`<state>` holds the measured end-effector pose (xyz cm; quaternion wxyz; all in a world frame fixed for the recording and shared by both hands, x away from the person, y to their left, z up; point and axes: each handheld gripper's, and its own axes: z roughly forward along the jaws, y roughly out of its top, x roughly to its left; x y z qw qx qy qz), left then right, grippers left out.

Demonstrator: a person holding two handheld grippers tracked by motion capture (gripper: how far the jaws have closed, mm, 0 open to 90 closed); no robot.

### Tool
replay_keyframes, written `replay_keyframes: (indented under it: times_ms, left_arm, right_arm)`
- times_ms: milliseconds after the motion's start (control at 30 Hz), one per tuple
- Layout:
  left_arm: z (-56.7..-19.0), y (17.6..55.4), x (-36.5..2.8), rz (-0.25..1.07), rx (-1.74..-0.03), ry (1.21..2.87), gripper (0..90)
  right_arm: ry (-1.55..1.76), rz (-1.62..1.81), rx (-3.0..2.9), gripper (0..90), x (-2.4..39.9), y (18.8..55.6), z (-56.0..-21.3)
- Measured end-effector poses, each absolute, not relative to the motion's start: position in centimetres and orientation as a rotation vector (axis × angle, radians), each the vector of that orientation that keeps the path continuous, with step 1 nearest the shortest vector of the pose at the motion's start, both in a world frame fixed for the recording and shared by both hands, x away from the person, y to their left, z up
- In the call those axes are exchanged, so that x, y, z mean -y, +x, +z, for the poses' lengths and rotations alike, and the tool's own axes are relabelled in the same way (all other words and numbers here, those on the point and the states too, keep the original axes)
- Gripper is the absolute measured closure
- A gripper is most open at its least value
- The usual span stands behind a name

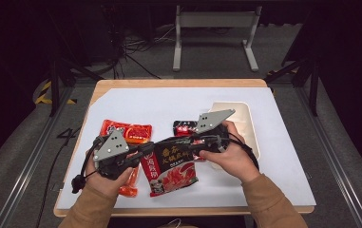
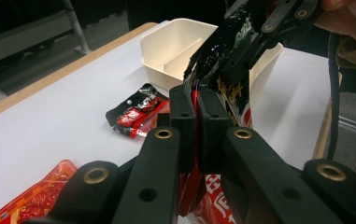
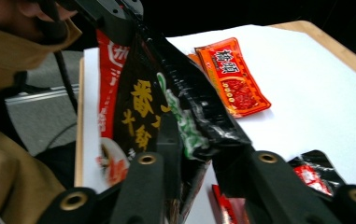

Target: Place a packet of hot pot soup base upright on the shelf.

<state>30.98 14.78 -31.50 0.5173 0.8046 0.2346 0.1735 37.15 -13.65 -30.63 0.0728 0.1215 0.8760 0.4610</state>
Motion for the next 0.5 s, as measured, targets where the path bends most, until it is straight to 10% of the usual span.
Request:
replay_keyframes:
  times_ms: [500]
  left_arm:
    - [-31.8, 31.5, -15.9, 0.279, -0.576, 1.84, 68.2]
  right_arm:
    - [0.463, 1.444, -2.639, 78.6, 13.5, 37.3, -30.3]
